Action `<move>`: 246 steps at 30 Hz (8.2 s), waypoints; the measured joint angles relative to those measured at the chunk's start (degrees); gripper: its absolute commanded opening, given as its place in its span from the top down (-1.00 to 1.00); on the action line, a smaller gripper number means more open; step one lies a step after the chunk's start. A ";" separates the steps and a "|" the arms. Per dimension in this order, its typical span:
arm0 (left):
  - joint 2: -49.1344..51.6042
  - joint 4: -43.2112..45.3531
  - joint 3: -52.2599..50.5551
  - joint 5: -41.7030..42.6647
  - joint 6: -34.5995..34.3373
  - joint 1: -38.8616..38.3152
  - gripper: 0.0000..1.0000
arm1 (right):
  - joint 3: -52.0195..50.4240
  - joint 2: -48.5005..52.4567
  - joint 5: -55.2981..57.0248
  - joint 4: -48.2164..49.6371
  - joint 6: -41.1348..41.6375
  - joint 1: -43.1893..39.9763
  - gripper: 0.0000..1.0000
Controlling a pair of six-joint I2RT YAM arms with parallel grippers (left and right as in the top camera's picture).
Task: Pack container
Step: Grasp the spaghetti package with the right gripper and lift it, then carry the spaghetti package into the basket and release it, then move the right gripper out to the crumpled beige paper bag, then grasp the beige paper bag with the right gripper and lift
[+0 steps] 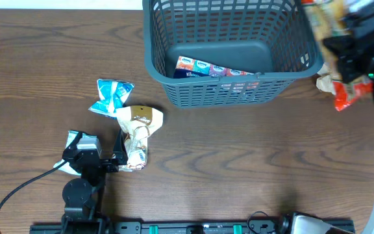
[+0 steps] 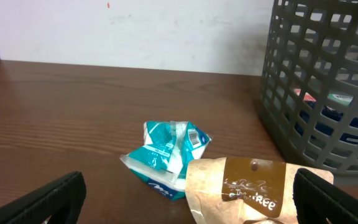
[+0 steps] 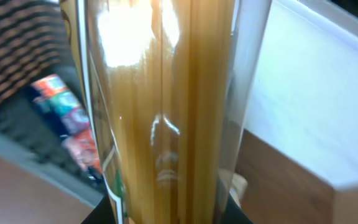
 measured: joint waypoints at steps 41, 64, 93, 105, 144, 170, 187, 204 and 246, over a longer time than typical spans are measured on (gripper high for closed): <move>0.02 0.00 0.00 0.00 0.00 0.00 -0.97 | 10.12 14.38 20.20 3.72 -17.66 29.73 0.98; 0.00 0.00 0.00 -0.02 0.00 0.00 -0.97 | 10.14 36.20 15.61 4.90 -23.41 26.77 0.98; 0.02 0.00 0.00 0.00 0.00 0.00 -0.97 | 11.52 40.15 13.11 4.28 -14.82 26.16 -0.33; 0.00 0.00 0.00 0.00 0.00 0.00 -0.97 | 13.60 19.41 17.53 17.00 4.66 26.05 -0.26; 0.02 0.00 0.00 0.02 0.00 0.00 -0.97 | 14.73 34.27 23.23 5.18 23.69 -11.41 -0.49; 0.02 0.00 0.00 0.02 0.00 0.00 -0.97 | 14.69 53.42 19.89 2.01 15.39 -11.41 -0.92; 0.02 0.00 0.00 0.02 0.00 0.00 -0.97 | 14.64 58.21 19.74 2.19 14.88 -11.41 -0.81; 0.02 0.00 0.00 0.02 0.00 0.00 -0.97 | 13.94 59.14 19.80 2.08 14.84 -11.41 -0.86; 0.02 0.00 0.00 0.02 0.00 0.00 -0.97 | 13.07 52.85 17.88 1.09 16.37 -11.45 0.97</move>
